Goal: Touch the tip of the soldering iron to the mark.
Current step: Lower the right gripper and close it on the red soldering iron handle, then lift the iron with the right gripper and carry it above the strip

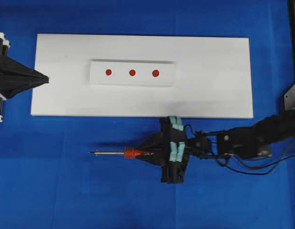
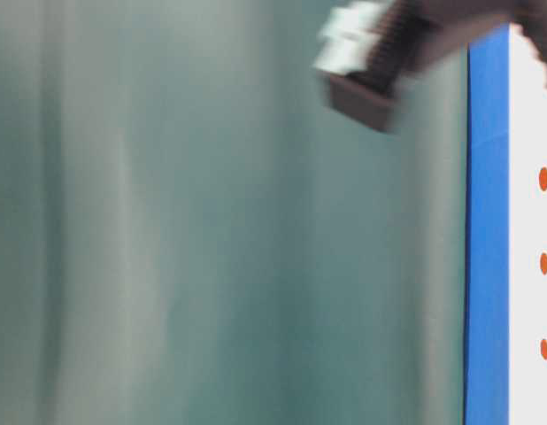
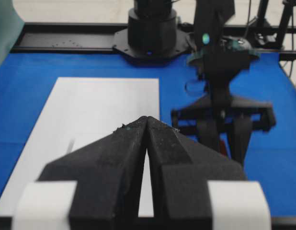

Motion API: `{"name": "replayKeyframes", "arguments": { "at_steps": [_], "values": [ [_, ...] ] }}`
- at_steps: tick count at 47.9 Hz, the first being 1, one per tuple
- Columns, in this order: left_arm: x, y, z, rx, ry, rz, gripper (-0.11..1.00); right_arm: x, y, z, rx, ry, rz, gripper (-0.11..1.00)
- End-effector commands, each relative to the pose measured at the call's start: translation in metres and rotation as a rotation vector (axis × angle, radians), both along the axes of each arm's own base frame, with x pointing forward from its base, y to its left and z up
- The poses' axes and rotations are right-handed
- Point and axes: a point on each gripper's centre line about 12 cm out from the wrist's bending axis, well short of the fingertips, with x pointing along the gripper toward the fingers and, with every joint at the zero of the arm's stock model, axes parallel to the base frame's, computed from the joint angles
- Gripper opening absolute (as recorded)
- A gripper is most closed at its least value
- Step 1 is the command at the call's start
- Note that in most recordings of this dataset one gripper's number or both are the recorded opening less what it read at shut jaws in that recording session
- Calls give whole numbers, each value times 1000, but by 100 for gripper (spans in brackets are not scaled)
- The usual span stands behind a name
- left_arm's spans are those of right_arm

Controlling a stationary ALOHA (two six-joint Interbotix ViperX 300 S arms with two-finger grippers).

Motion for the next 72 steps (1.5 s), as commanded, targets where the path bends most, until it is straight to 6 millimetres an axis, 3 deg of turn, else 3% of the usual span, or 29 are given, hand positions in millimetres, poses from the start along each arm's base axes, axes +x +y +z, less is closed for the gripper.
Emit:
{"name": "replayKeyframes", "arguments": {
  "at_steps": [1,14,25,58,65,72],
  "values": [
    [1,0,5,3,-17,1,0,-1,-5,42,15,-65,2,6],
    [1,0,4,3,-15,1,0,-16,-13,112,-43,-66,79,6],
    [1,0,3,-5,-11,-1,0,-27,-21,140,-38,-63,94,6],
    [1,0,3,-5,-11,-1,0,-28,-23,140,-55,-55,101,6],
    [1,0,2,-3,-9,0,0,-26,-39,137,-92,-41,79,6],
    [1,0,3,-5,-11,1,0,-23,-68,133,-179,-5,54,6]
  ]
}}
